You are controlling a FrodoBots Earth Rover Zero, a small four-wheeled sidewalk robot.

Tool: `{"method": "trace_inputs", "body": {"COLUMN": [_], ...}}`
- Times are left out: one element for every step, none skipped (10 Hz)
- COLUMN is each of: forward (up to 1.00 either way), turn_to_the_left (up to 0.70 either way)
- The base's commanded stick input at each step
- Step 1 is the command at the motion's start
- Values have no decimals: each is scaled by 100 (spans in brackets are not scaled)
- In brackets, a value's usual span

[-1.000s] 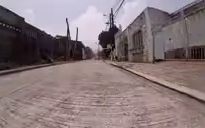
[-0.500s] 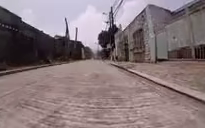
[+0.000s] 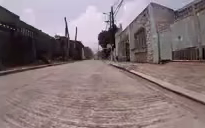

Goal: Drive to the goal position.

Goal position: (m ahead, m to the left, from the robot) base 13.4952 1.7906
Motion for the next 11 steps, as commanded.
{"method": "trace_inputs", "body": {"forward": [70, 70, 70, 70, 70, 70, 70, 70, 70, 70, 70], "turn_to_the_left": [0, 0, 0, 9, 32, 16, 0, 0, 0, 0, 0]}}
